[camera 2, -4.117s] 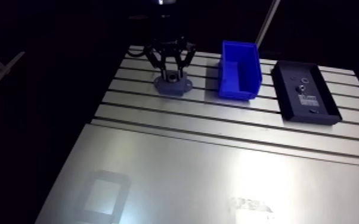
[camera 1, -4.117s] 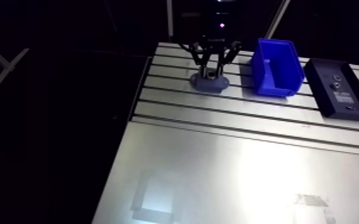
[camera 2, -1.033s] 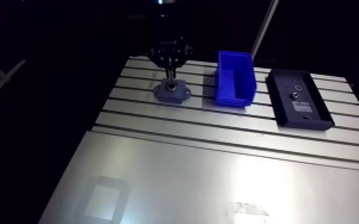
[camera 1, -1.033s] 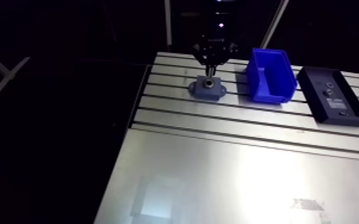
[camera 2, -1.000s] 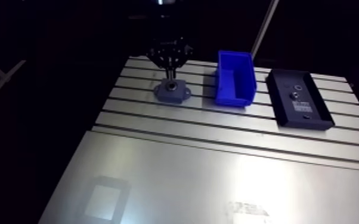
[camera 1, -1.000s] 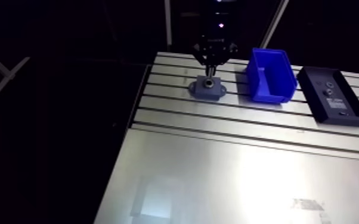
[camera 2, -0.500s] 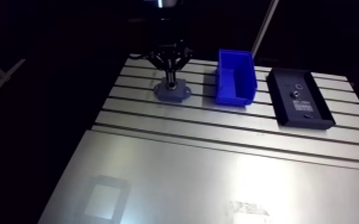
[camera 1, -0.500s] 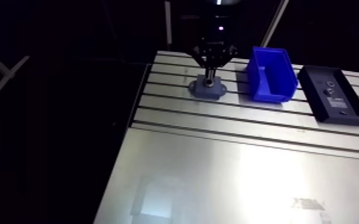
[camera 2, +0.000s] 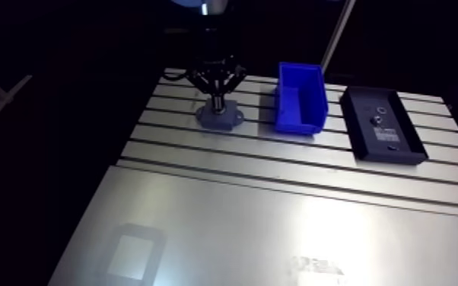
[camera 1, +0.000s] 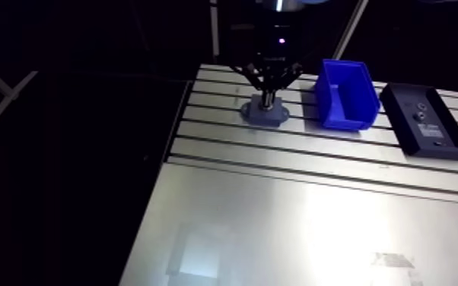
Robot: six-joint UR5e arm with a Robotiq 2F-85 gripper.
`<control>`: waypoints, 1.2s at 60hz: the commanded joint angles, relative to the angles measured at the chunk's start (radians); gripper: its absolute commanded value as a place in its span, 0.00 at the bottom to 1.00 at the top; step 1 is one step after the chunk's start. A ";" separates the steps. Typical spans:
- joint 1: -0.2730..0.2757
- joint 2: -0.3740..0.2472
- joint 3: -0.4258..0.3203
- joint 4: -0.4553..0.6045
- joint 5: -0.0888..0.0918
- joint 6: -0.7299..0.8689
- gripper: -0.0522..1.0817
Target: Pick up the bearing and press it into the housing until flush.
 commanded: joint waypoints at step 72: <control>0.000 0.015 -0.005 -0.006 0.002 0.000 1.00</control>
